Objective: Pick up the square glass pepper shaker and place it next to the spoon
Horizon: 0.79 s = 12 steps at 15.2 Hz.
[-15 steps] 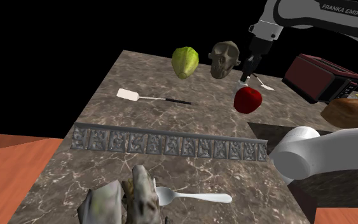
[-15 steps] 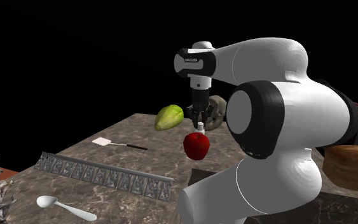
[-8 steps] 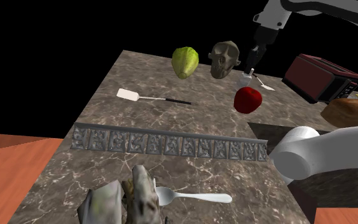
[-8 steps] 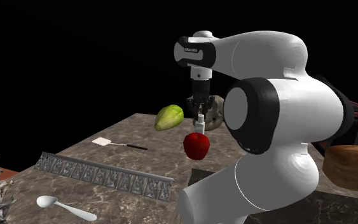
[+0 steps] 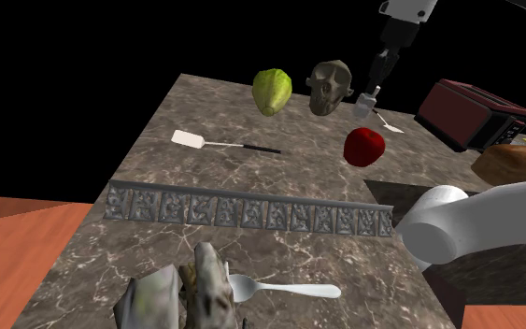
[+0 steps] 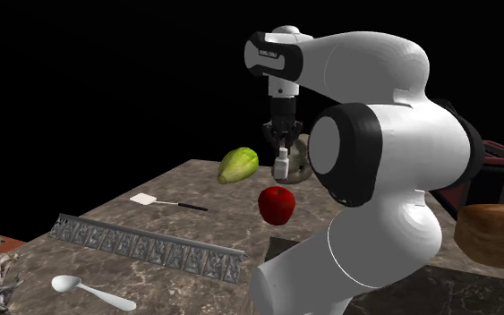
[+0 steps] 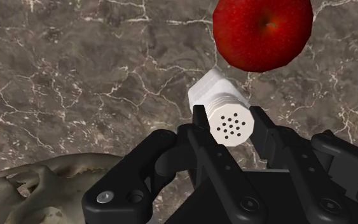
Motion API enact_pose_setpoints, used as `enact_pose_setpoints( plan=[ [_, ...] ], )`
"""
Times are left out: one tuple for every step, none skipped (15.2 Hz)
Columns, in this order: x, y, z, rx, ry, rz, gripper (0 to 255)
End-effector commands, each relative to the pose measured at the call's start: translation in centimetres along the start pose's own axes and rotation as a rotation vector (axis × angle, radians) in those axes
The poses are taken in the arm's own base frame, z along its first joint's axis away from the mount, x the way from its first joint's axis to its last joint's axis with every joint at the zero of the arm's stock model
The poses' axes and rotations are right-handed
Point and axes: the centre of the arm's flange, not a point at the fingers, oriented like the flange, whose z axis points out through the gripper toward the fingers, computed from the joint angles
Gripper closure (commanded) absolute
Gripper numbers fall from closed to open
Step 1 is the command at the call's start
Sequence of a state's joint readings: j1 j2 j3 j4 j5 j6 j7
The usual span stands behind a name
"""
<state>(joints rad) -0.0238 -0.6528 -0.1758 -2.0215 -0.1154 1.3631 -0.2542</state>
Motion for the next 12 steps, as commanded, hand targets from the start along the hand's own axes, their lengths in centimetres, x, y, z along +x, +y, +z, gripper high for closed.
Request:
enact_pose_setpoints(
  plan=[
    [-0.1,0.0,-1.0,0.000,0.000,0.000,255],
    [-0.1,0.0,-1.5,0.000,0.000,0.000,255],
    [-0.1,0.0,-2.1,0.000,0.000,0.000,255],
    [-0.1,0.0,-2.6,0.000,0.000,0.000,255],
    [-0.1,0.0,-3.1,0.000,0.000,0.000,255],
    [-0.1,0.0,-3.7,0.000,0.000,0.000,255],
    [-0.2,0.0,-4.2,0.000,0.000,0.000,255],
    [-0.2,0.0,-4.7,0.000,0.000,0.000,255],
    [-0.2,0.0,-4.8,0.000,0.000,0.000,255],
    [-0.3,-1.3,-4.9,0.000,0.000,0.000,255],
    [-0.3,-2.6,-4.9,0.000,0.000,0.000,255],
    [-0.4,-3.9,-4.9,0.000,0.000,0.000,255]
  ],
)
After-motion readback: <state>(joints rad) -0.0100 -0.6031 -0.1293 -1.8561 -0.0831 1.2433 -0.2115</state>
